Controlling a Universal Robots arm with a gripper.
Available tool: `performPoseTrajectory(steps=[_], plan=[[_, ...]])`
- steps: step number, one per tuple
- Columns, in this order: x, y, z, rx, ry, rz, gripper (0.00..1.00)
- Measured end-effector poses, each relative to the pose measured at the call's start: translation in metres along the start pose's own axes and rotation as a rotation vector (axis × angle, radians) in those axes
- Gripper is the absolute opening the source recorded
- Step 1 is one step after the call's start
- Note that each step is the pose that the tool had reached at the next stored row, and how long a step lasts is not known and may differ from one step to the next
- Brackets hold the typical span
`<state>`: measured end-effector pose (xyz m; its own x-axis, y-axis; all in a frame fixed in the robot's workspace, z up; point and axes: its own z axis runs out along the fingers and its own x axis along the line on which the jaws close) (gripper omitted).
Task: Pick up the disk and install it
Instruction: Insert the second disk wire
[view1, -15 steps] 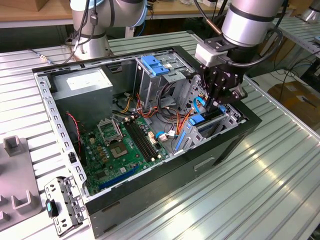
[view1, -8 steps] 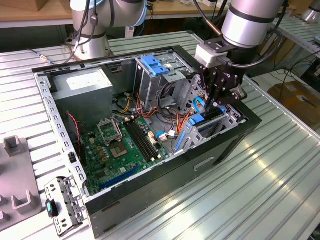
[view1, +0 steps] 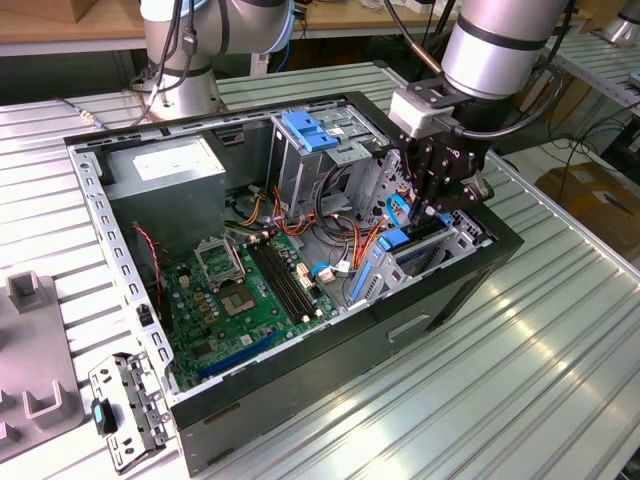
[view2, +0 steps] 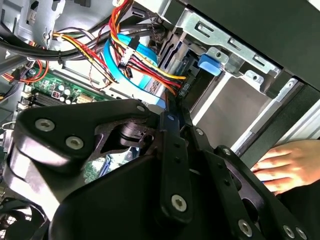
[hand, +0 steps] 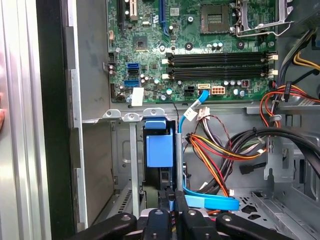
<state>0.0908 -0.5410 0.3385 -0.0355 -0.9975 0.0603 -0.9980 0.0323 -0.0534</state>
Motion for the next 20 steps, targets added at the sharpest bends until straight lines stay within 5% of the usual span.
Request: performPoseTrajectory(steps=[5, 6, 7, 8, 11, 20], plan=[[0.0002, 0.0000, 0.0009, -0.0001, -0.0016, 0.000, 0.16], [0.0003, -0.0002, -0.0020, 0.0000, -0.0033, 0.000, 0.24], [0.0006, -0.0010, -0.0176, -0.0001, -0.0017, 0.000, 0.24], [0.0006, -0.0010, -0.0189, -0.0001, -0.0019, 0.000, 0.24], [0.0006, -0.0010, -0.0190, -0.0001, -0.0018, 0.000, 0.11], [0.0006, -0.0011, -0.0195, -0.0001, -0.0019, 0.000, 0.11]])
